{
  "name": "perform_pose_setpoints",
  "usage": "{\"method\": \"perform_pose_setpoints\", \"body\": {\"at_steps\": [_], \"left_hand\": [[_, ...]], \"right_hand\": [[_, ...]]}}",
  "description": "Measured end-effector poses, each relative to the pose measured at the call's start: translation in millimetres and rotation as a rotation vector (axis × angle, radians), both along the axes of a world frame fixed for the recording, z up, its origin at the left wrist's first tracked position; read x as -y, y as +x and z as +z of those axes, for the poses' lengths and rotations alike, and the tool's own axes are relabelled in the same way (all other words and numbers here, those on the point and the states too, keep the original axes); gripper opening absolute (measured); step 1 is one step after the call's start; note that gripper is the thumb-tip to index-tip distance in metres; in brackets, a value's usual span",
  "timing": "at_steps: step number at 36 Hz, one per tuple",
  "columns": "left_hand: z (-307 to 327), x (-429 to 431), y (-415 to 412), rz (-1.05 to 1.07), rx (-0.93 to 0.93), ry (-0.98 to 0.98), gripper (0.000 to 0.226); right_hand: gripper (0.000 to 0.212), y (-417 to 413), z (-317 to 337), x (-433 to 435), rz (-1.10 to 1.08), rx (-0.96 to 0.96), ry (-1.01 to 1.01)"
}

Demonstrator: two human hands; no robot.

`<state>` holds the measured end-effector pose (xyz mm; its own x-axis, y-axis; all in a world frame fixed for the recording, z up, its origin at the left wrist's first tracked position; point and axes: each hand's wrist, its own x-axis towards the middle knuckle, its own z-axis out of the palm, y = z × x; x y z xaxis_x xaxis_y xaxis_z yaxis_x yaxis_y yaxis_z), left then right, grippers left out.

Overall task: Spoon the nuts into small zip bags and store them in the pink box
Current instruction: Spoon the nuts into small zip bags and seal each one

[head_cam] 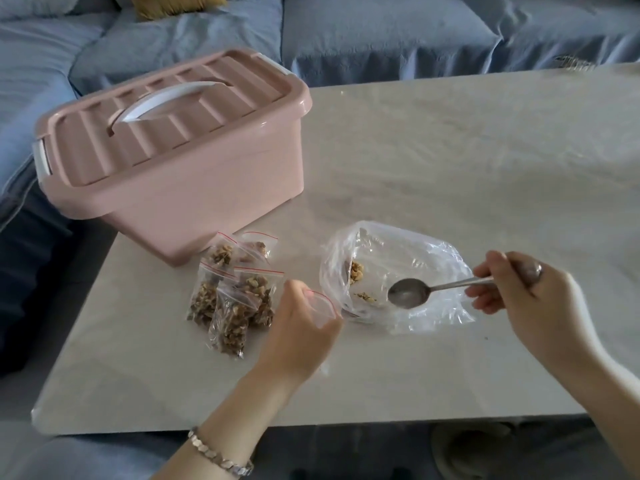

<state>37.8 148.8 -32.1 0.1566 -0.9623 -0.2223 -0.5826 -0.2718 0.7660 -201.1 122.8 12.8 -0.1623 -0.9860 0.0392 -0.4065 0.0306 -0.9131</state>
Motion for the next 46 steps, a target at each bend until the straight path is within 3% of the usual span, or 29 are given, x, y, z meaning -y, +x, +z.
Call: {"method": "perform_pose_setpoints", "body": {"at_steps": [6, 9, 17, 27, 33, 40, 43, 46], "left_hand": [[11.5, 3.8, -11.1, -0.098, 0.015, 0.141, 0.037], [11.2, 5.2, -15.4, -0.087, -0.087, 0.19, 0.034], [8.5, 7.5, -30.8, 0.02, -0.333, 0.089, 0.026], [8.8, 0.6, -19.7, 0.03, -0.34, 0.076, 0.027], [7.4, -10.3, 0.9, 0.028, -0.327, 0.03, 0.03], [9.9, -2.3, 15.5, -0.01, -0.087, -0.389, 0.042], [7.4, 4.6, 9.6, -0.019, -0.071, -0.37, 0.038], [-0.8, 8.5, 0.5, 0.003, -0.218, -0.244, 0.035]], "right_hand": [[0.027, 7.4, -20.2, -4.6, -0.02, 0.068, 0.018], [0.026, 9.7, -30.0, -9.4, 0.004, 0.108, 0.036], [0.028, 18.9, -48.9, -25.7, -0.065, 0.332, 0.157], [0.032, 19.2, -46.8, -22.3, -0.167, 0.639, 0.415], [0.032, 14.6, -39.4, -19.2, -0.186, 0.619, 0.381], [0.033, 12.1, -19.7, -11.9, -0.204, 0.56, 0.259], [0.033, 11.7, -12.8, -9.8, -0.21, 0.528, 0.222], [0.034, 11.6, -7.6, -9.4, -0.215, 0.519, 0.207]]}}
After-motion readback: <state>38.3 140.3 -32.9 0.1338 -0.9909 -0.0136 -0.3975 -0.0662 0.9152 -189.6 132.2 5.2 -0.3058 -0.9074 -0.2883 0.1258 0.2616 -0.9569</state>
